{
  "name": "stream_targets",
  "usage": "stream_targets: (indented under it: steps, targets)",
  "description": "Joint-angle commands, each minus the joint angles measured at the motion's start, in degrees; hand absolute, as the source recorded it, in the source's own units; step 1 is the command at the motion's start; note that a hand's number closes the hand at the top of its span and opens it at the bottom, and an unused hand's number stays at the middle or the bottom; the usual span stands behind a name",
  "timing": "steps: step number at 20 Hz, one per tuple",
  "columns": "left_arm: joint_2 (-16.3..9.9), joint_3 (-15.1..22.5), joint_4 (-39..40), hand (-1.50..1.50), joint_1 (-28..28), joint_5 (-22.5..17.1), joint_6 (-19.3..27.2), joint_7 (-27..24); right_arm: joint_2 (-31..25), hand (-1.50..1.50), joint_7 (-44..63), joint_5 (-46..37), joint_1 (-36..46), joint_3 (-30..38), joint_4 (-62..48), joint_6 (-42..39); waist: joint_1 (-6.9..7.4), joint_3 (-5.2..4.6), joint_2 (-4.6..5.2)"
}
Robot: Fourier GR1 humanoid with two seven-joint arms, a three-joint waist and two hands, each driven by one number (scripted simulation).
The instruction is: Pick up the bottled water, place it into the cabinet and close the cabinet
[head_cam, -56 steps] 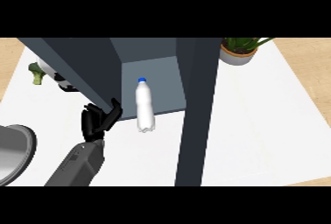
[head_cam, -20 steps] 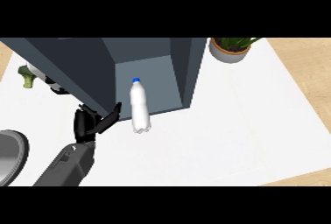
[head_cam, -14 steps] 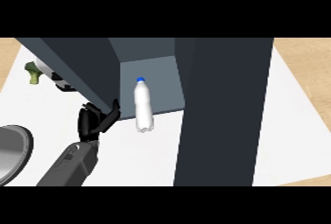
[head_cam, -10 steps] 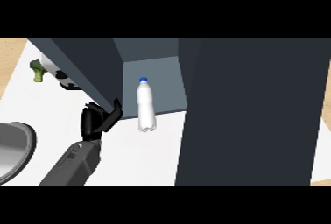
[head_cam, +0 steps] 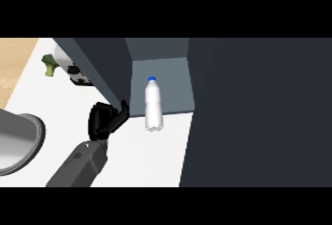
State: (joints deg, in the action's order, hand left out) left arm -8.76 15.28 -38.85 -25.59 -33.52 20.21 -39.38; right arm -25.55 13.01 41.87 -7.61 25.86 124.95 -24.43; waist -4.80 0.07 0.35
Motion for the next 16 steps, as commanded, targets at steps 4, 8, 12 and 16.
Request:
stream_targets:
  steps: [4,8,12,16]
  targets:
    - [8.4,5.2,-5.9,1.50,-4.8,-1.9,-11.2,-1.1,0.1,1.50,1.7,0.7,-2.2,-2.0,3.5,-1.4,0.79,-0.25,-0.46]
    - [7.8,5.0,-8.4,1.50,-1.7,-2.2,-16.1,-1.1,-0.4,1.50,4.3,2.6,-4.8,-1.5,9.3,-0.4,2.51,-0.17,-1.02]
    - [5.4,8.7,-15.7,-1.50,4.3,-0.5,-18.0,1.3,1.6,1.50,6.4,3.0,-8.3,-1.9,16.1,1.5,4.29,-0.07,-1.02]
    - [0.2,9.7,-25.2,-1.50,10.3,-0.5,-20.4,4.8,1.9,1.50,8.0,4.2,-7.8,-2.1,18.4,4.2,4.82,-0.08,-0.81]
